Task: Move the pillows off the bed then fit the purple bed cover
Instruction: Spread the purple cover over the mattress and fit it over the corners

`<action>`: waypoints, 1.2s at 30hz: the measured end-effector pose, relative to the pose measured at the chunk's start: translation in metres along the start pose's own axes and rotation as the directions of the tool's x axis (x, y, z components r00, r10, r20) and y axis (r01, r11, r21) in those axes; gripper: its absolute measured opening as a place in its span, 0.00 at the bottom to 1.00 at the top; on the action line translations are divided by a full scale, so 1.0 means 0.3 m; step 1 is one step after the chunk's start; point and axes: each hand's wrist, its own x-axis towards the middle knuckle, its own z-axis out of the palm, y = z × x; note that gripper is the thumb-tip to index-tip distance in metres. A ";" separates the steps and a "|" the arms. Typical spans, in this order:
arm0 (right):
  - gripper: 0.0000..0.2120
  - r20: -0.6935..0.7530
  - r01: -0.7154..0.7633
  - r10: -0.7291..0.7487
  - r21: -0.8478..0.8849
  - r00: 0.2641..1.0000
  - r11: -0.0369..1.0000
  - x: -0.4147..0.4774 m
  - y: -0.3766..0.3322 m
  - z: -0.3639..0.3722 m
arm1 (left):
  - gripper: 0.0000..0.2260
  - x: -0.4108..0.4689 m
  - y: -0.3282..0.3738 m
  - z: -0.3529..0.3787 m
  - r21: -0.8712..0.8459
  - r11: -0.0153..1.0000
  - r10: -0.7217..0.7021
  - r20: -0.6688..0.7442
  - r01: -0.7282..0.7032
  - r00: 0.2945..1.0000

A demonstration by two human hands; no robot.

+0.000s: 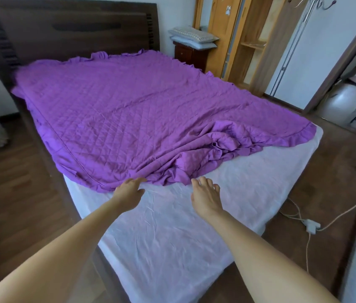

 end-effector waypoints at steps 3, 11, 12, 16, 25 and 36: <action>0.17 -0.035 0.049 -0.050 -0.020 0.998 0.999 0.074 0.017 0.153 | 0.21 0.049 -0.076 0.113 0.092 0.995 0.046 -0.009 -0.045 0.999; 0.20 -0.162 0.136 -0.152 -0.109 0.975 0.985 0.243 0.056 0.452 | 0.22 0.211 -0.242 0.309 0.238 0.968 0.102 -0.070 -0.083 0.992; 0.22 -0.185 0.148 -0.171 -0.131 0.968 0.980 0.265 0.059 0.495 | 0.22 0.232 -0.267 0.334 0.262 0.962 0.107 -0.097 -0.078 0.990; 0.29 -0.202 0.118 -0.156 -0.192 0.967 0.974 0.365 0.074 0.606 | 0.22 0.315 -0.344 0.386 0.292 0.954 0.117 -0.167 -0.064 0.979; 0.15 -0.317 0.090 -0.209 -0.353 0.925 0.931 0.504 0.047 0.698 | 0.23 0.393 -0.449 0.470 0.271 0.962 0.100 -0.195 -0.045 0.976; 0.07 -0.739 0.645 -0.442 -0.014 0.508 0.764 0.120 0.036 0.620 | 0.35 0.412 -0.449 0.458 0.236 0.967 0.132 -0.162 -0.092 0.978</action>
